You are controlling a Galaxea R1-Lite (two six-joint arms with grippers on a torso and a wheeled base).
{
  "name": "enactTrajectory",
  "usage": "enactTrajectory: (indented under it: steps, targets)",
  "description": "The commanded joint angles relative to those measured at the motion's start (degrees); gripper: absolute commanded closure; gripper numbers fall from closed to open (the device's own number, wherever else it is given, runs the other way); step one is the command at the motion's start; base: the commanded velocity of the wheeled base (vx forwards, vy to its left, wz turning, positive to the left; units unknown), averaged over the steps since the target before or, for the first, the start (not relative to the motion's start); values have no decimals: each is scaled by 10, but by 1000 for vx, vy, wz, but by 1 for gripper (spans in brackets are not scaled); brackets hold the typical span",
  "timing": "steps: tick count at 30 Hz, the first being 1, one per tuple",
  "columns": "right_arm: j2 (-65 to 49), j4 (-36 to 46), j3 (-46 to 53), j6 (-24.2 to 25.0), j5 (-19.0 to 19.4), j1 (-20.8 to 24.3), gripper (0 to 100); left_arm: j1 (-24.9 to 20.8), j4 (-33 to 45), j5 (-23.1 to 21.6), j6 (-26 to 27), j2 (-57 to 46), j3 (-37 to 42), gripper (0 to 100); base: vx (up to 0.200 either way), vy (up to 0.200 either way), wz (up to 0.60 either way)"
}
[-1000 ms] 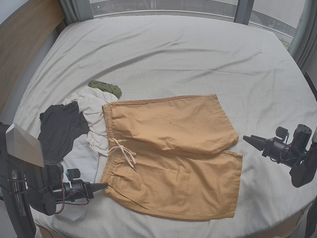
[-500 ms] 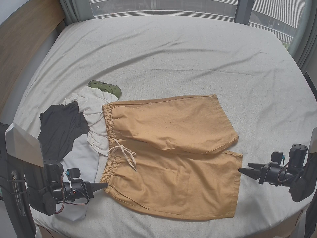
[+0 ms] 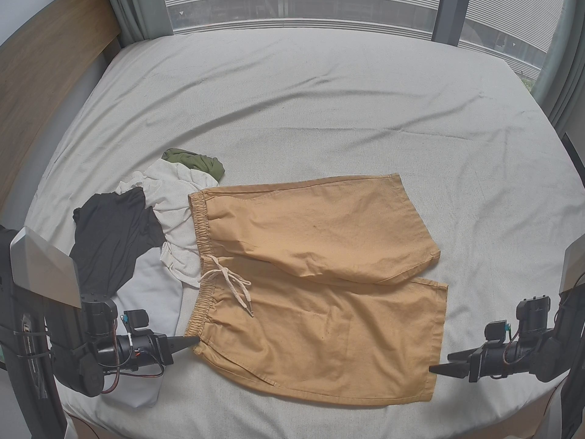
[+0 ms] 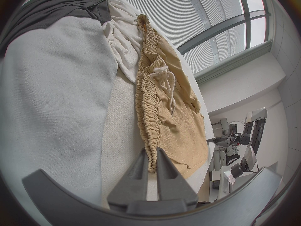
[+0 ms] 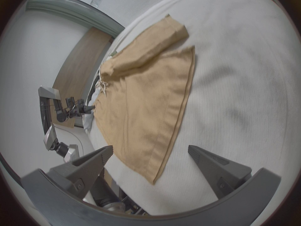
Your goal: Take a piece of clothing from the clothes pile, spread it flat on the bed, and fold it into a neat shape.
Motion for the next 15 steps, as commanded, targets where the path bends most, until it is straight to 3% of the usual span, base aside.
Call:
enactTrajectory:
  steps: [1, 15]
  targets:
    - [-8, 39, 10, -11, 0, 11, 0, 0, -1, 0, 0, 1, 1, 100, 0, 0, 0]
    - [39, 44, 10, -10, -1, 38, 0, 1, -1, 0, 2, 1, 2, 100, 0, 0, 0]
